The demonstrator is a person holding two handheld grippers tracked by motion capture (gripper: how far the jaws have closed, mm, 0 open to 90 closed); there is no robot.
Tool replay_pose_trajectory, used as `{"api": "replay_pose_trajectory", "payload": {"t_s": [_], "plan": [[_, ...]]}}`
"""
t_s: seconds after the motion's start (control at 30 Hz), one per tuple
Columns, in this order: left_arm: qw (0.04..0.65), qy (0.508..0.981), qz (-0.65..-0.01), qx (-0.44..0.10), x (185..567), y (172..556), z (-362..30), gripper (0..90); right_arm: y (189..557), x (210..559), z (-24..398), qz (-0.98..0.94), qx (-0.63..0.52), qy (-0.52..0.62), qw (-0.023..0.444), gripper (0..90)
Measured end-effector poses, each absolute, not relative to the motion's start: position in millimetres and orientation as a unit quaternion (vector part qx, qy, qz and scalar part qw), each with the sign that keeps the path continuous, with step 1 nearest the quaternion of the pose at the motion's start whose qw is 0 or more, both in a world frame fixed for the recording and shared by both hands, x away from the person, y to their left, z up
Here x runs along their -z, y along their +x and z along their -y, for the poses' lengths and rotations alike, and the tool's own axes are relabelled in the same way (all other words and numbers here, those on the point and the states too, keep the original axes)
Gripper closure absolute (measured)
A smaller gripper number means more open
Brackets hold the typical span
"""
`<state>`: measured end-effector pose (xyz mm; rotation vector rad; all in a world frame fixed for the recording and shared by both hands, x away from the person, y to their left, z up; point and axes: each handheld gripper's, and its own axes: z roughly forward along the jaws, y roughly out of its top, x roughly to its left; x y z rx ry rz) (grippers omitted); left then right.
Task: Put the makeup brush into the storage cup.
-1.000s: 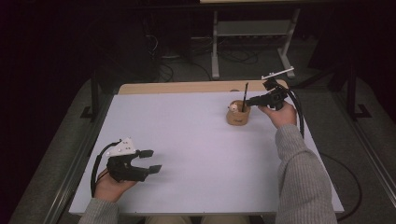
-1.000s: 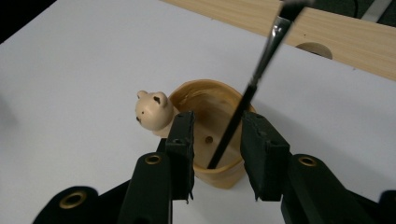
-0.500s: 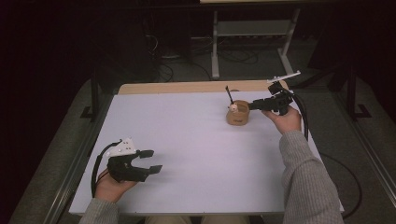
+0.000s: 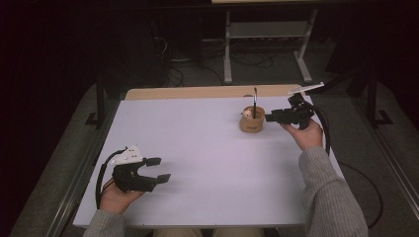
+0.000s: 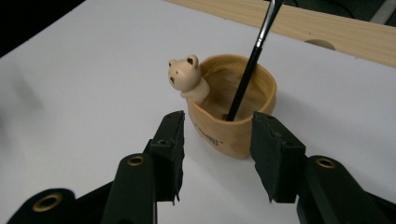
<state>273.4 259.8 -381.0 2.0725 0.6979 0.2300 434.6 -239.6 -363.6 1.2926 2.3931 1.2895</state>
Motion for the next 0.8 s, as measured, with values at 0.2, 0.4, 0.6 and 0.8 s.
{"api": "replay_pose_trajectory", "payload": {"t_s": [0.2,0.4,0.6,0.8], "plan": [[0.453,0.840,-0.284,-0.095,381.1,273.8,-260.2,29.3,425.8,371.4,243.8,-0.793,-0.426,0.431,0.063,49.1],[0.451,0.842,-0.281,-0.096,380.5,273.8,-257.3,28.6,417.0,376.0,247.5,-0.790,-0.430,0.433,0.061,47.7],[0.452,0.840,-0.284,-0.096,381.3,274.3,-258.5,28.1,409.0,376.6,249.0,-0.785,-0.442,0.429,0.071,46.6],[0.450,0.841,-0.285,-0.097,381.8,274.9,-258.5,27.8,400.6,378.7,249.0,-0.785,-0.441,0.428,0.075,44.3]]}}
